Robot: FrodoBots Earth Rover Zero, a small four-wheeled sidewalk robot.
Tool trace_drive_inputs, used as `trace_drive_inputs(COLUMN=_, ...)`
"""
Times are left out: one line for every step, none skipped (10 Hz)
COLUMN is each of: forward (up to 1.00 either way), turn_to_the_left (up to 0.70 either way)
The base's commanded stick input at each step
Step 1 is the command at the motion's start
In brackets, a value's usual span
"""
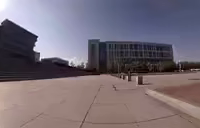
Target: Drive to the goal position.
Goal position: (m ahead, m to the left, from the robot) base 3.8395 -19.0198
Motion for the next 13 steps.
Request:
trace_drive_inputs(forward=0.70, turn_to_the_left=0.00)
trace_drive_inputs(forward=0.70, turn_to_the_left=0.00)
trace_drive_inputs(forward=0.70, turn_to_the_left=0.00)
trace_drive_inputs(forward=0.70, turn_to_the_left=0.00)
trace_drive_inputs(forward=0.70, turn_to_the_left=0.00)
trace_drive_inputs(forward=0.70, turn_to_the_left=0.00)
trace_drive_inputs(forward=0.70, turn_to_the_left=0.00)
trace_drive_inputs(forward=0.70, turn_to_the_left=0.00)
trace_drive_inputs(forward=0.70, turn_to_the_left=0.00)
trace_drive_inputs(forward=0.70, turn_to_the_left=-0.24)
trace_drive_inputs(forward=0.70, turn_to_the_left=-0.35)
trace_drive_inputs(forward=0.70, turn_to_the_left=-0.35)
trace_drive_inputs(forward=0.70, turn_to_the_left=-0.35)
